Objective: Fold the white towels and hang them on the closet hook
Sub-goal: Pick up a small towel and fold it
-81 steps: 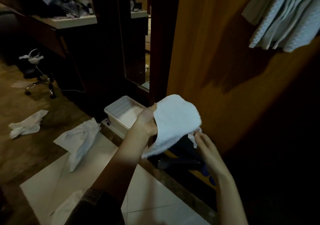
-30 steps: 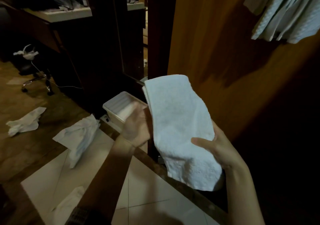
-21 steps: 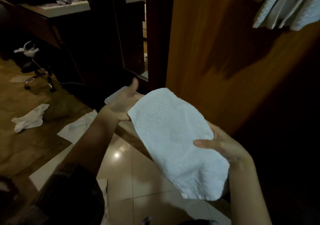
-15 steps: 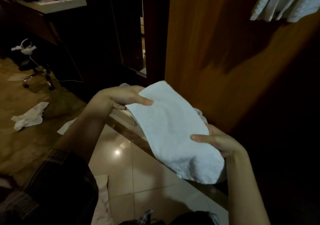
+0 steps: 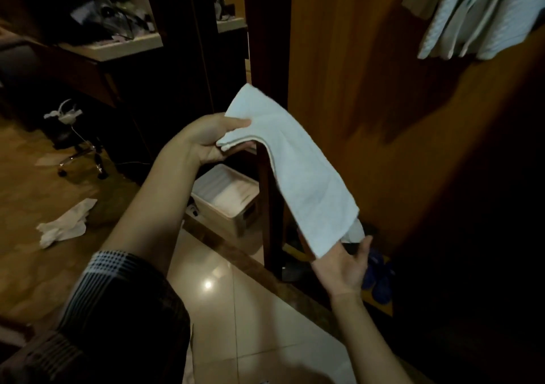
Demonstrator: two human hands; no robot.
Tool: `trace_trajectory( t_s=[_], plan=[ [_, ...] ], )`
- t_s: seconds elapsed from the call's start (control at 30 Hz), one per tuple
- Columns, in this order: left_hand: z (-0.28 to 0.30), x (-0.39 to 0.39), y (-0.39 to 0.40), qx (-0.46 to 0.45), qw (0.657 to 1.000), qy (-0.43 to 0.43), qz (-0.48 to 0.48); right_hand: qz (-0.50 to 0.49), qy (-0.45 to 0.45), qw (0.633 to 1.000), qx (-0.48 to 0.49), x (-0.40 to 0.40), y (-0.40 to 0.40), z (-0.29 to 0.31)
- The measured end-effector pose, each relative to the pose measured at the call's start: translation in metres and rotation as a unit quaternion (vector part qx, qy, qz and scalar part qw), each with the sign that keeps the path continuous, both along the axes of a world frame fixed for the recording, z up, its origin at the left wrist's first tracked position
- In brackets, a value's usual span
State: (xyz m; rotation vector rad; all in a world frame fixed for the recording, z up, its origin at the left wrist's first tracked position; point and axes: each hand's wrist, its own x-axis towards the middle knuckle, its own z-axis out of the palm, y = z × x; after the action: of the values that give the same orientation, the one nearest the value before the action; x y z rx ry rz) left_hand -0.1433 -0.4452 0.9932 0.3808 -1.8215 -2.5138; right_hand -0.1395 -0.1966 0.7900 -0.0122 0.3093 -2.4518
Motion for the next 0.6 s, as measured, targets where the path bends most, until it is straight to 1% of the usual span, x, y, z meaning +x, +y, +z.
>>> trace_trajectory(
  t_s=[0.1, 0.23, 0.33, 0.43, 0.47, 0.53, 0.6],
  plan=[
    [-0.002, 0.004, -0.008, -0.015, 0.999, -0.017, 0.034, -0.030, -0.024, 0.992, 0.121, -0.031, -0.001, 0.021],
    [-0.006, 0.019, -0.030, -0.066, 0.997, -0.033, 0.005, -0.001, -0.039, 0.966, 0.256, -0.070, 0.010, 0.047],
    [-0.013, 0.031, -0.044, -0.127, 0.990, -0.056, -0.037, 0.049, 0.002, 0.942, 0.331, -0.085, 0.020, 0.061],
    [-0.026, 0.038, -0.055, -0.147, 0.983, -0.091, -0.057, 0.094, 0.086, 0.909, 0.396, -0.095, 0.027, 0.074],
    [-0.031, 0.040, -0.057, -0.153, 0.981, -0.098, -0.064, 0.106, 0.108, 0.901, 0.407, -0.098, 0.028, 0.077],
    [-0.038, 0.041, -0.062, -0.159, 0.978, -0.112, -0.076, 0.125, 0.124, 0.895, 0.410, -0.107, 0.032, 0.083],
    [-0.039, 0.043, -0.066, -0.155, 0.977, -0.104, -0.102, 0.137, 0.151, 0.887, 0.415, -0.112, 0.033, 0.095]
  ],
)
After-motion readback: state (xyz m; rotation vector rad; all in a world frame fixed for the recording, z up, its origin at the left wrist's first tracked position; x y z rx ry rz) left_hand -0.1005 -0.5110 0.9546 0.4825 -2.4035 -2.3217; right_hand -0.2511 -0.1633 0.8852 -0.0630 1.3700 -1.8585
